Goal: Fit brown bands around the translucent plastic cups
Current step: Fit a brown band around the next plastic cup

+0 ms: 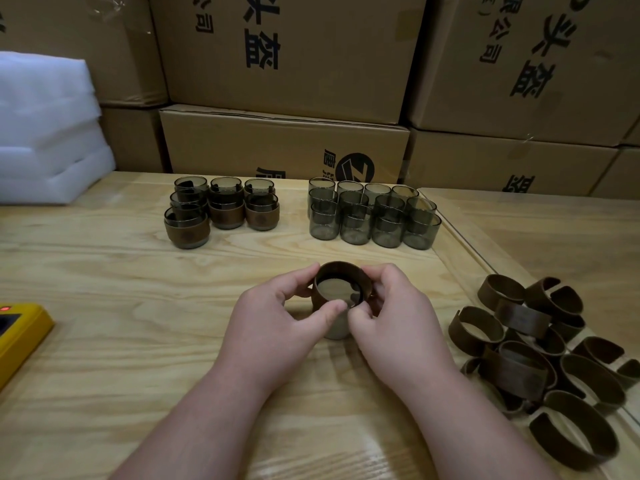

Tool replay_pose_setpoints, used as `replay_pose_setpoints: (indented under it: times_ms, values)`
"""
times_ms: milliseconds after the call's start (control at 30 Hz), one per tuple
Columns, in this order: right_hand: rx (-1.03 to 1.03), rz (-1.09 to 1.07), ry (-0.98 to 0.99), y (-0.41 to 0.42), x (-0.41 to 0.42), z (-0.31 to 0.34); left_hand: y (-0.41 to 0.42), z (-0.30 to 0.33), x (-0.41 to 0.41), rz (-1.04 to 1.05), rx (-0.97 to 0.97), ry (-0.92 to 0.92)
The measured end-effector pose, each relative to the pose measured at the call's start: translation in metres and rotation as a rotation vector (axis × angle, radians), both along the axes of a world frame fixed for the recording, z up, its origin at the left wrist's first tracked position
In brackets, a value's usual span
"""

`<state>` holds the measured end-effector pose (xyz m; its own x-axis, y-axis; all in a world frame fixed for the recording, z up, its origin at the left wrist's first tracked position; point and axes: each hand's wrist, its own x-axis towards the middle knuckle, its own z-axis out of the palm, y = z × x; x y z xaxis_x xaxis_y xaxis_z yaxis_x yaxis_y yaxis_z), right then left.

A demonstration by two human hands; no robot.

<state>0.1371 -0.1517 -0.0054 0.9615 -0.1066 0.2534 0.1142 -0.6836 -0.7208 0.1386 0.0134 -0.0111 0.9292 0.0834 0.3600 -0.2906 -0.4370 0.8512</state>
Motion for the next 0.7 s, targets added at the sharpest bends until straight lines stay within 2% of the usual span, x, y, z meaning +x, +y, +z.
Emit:
replay_pose_setpoints:
  times_ms: [700]
  values:
    - [0.145,0.0,-0.135,0.005,-0.008,0.012,-0.002,0.001,-0.003,-0.014,-0.022,-0.115]
